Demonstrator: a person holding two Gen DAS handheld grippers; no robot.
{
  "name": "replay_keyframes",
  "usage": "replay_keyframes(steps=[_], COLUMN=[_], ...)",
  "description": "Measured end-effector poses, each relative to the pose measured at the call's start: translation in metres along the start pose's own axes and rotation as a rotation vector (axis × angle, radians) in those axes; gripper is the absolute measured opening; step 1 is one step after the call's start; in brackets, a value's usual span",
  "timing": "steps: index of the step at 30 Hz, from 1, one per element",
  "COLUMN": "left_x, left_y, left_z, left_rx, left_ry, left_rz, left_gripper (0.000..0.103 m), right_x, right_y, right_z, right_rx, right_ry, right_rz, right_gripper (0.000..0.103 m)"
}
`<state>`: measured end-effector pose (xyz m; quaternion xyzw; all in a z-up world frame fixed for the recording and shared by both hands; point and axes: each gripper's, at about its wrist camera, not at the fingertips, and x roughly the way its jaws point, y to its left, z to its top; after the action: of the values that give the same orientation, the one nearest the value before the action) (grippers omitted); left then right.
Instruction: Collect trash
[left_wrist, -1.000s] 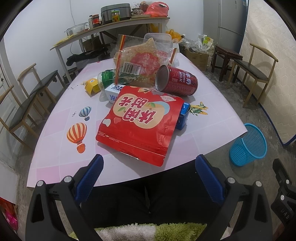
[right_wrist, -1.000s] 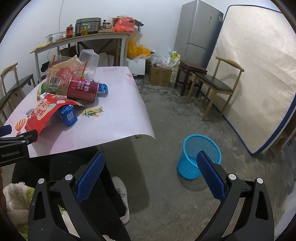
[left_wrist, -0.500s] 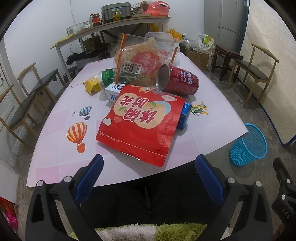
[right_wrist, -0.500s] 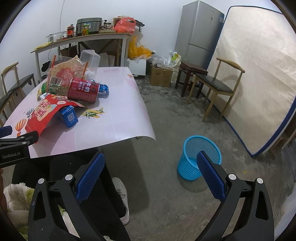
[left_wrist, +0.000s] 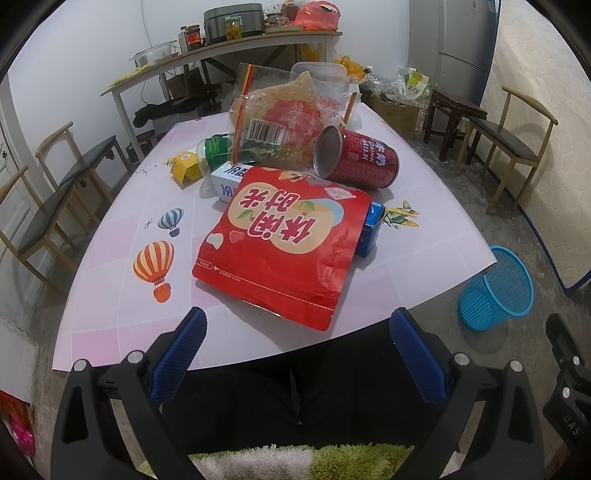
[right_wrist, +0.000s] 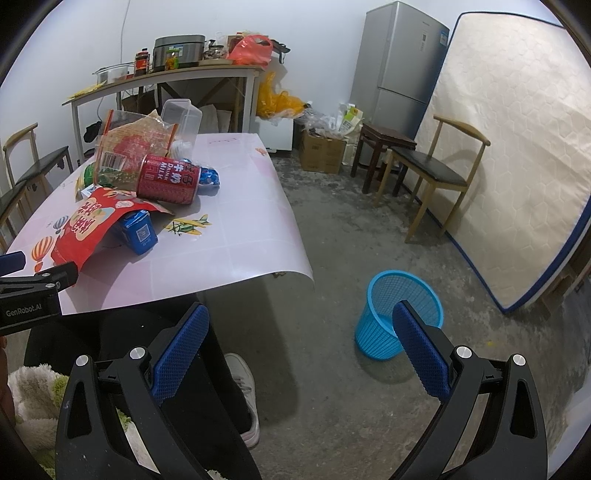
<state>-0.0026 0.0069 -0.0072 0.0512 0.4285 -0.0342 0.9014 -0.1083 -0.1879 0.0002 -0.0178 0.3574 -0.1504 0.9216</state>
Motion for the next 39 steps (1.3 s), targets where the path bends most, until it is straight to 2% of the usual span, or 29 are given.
replay_keyframes(steps=[11,22,28,34,39], left_x=[0.006,0.005,0.005,0.011,0.02], left_y=[0.004,0.004,0.028,0.067,0.096], left_z=[-0.009,-0.003,0.006,0.02,0.037], left_rx=[-0.001,-0.02,-0.085,-0.153,-0.147], left_ry=[0.009,0.025,0.005,-0.015,-0.047], left_rz=[0.002,0.014,0.022,0.013,-0.042], left_gripper=[0.097,0.097,0.097,0.097,0.097], right_x=[0.0,0.0,0.009,0.019,0.029], right_y=[0.0,0.004,0.02,0.036,0.048], right_z=[0.0,0.003,0.014,0.031,0.047], right_rx=[-0.001,-0.002,-0.015,-0.019,-0.039], right_ry=[0.001,-0.002,-0.027,-0.078,-0.131], right_rz=[0.0,0.008,0.052,0.133,0.197], right_gripper=[0.096,0.096,0.096,0.096,0.096])
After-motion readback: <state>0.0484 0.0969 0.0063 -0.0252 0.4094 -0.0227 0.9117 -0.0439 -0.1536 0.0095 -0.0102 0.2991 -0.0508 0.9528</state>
